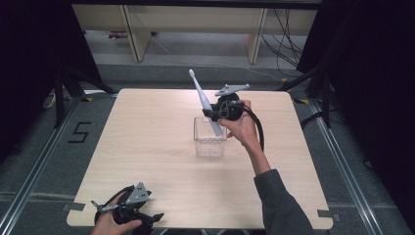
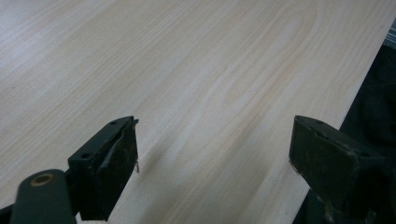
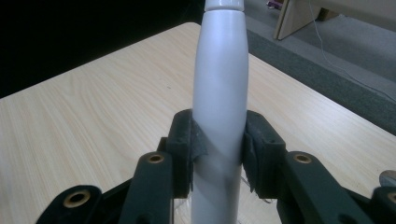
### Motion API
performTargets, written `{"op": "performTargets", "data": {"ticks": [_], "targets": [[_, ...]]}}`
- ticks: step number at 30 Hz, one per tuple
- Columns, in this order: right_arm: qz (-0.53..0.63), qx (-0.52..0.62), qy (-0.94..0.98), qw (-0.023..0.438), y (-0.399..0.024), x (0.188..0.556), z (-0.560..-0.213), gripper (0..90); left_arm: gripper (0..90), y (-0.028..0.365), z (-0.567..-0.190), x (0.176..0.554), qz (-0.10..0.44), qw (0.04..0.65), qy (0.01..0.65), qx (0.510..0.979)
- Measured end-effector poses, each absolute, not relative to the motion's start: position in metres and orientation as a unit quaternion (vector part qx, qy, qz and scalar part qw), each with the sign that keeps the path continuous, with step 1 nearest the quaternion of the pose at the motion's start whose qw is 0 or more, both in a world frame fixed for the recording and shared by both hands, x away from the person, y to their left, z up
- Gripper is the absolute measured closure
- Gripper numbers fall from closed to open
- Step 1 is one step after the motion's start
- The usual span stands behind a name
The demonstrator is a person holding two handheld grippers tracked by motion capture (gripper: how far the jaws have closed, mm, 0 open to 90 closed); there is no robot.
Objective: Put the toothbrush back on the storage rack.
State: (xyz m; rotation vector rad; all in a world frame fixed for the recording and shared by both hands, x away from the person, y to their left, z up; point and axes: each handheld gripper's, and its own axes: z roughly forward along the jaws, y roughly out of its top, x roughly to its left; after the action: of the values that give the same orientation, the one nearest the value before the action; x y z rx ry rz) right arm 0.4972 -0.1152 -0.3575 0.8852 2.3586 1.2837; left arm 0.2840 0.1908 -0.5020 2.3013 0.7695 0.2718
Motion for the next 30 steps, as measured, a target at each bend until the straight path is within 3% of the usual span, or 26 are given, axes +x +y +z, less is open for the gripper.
{"op": "performTargets", "data": {"ticks": [13, 30], "targets": [[0.432, 0.298, 0.835, 0.167, -0.105, 0.504, -0.373, 66.6, 14.8, 0.191, -0.502, 0.284, 0.105, 0.347, 0.296, 0.884], [0.399, 0.307, 0.851, 0.148, -0.105, 0.506, -0.397, 66.6, 14.8, 0.191, -0.502, 0.284, 0.105, 0.348, 0.297, 0.883]]}}
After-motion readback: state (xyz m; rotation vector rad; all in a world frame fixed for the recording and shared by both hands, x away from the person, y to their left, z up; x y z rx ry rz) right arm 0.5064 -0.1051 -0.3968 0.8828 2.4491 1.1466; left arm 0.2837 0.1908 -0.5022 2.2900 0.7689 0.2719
